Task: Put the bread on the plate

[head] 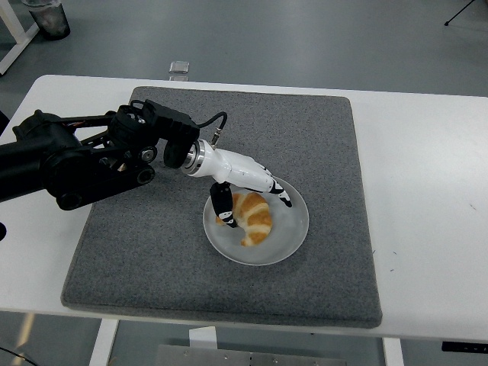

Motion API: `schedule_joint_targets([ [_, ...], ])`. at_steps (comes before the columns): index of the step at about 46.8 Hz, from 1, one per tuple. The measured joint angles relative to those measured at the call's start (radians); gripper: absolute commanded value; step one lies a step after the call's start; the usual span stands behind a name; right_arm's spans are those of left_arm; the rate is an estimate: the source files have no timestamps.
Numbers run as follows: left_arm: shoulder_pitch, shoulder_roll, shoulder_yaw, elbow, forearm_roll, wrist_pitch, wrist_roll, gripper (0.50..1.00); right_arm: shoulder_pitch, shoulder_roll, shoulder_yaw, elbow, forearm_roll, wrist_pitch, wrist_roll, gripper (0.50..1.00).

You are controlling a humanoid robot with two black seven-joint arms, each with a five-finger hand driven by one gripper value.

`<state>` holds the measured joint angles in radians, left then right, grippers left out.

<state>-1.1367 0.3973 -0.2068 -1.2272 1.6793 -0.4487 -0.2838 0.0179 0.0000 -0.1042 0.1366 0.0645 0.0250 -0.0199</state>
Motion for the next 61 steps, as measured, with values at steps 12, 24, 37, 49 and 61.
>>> schedule_joint_targets([
  [12,-0.01,0.001,-0.018,-0.005,-0.106,0.05,0.0,0.992,0.0,0.0,0.001,0.0,0.0,0.0,0.0,0.952],
  [24,-0.013,0.012,-0.118,-0.004,-0.347,0.065,0.0,0.992,0.0,0.0,0.0,0.0,0.0,0.0,0.0,0.952],
  [37,-0.006,0.019,-0.21,0.143,-0.684,0.111,0.0,0.992,0.0,0.0,0.0,0.0,0.0,0.0,0.0,0.954],
  [49,-0.007,0.02,-0.238,0.292,-1.022,0.128,-0.001,0.992,0.0,0.0,0.0,0.0,0.0,0.0,0.0,0.952],
  [61,0.002,0.032,-0.254,0.431,-1.31,0.187,-0.002,0.992,0.0,0.0,0.0,0.0,0.0,0.0,0.0,0.952],
])
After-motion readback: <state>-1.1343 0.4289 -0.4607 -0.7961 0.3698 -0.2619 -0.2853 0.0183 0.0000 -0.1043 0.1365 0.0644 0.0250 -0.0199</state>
